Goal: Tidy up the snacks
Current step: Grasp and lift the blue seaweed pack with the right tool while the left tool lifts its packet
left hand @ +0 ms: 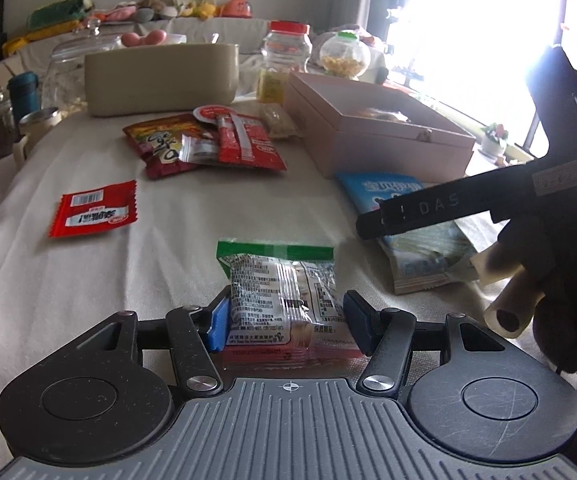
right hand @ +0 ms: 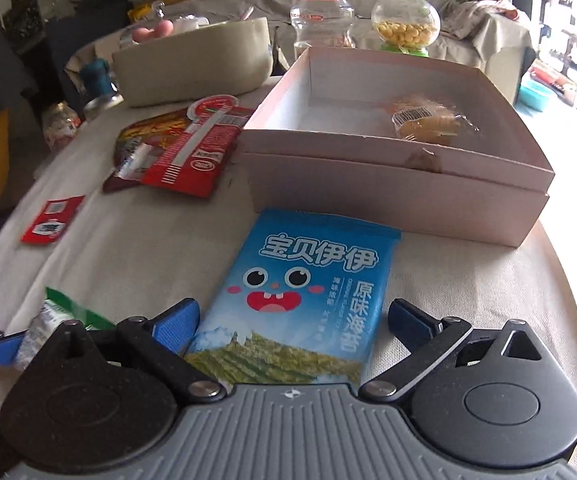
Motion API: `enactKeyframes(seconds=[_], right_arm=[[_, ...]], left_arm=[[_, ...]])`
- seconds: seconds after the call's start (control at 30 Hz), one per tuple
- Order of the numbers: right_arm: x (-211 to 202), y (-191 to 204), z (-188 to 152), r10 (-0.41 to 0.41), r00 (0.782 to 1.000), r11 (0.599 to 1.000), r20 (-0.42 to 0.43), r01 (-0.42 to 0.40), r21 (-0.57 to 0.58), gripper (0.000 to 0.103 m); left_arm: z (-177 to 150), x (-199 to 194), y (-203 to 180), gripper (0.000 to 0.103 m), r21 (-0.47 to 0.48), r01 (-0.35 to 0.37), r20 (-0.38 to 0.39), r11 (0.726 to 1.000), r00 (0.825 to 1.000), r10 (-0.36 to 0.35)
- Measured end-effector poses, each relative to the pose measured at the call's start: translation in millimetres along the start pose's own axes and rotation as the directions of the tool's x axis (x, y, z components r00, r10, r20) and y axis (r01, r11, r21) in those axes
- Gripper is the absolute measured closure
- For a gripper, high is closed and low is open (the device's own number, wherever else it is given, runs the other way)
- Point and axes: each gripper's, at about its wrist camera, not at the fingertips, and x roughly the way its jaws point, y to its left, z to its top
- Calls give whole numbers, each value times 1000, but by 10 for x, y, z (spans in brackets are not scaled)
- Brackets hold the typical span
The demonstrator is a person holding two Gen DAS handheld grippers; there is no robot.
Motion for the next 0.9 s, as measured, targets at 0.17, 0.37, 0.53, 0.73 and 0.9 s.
enactKeyframes(seconds=[0.17, 0.37, 0.53, 0.73, 0.9], right_arm=[[-157, -135, -79, 38, 999, 999, -2, -38, -7, 18], [-686, -430, -351, 81, 995, 996, 52, -80, -25, 19], [-1262, -608, -460, 42, 979, 998, 201, -30, -64, 19], [-1959, -846, -157, 18, 882, 1000, 472, -11, -17, 19], [-2239, -997, 309, -71, 787, 997, 613, 61, 37, 18]], left_arm=[[-25, -23, 135, 44, -82, 42, 32, 996, 999, -39], [-63, -115, 121, 52, -92, 53, 44, 994, 998, -49], [120, -325, -67, 56, -65, 208, 76, 976, 976, -203], [955, -699, -522, 55, 109, 279, 240, 954, 924, -298], [1805, -450, -788, 55, 166, 267, 301, 949, 903, -307]])
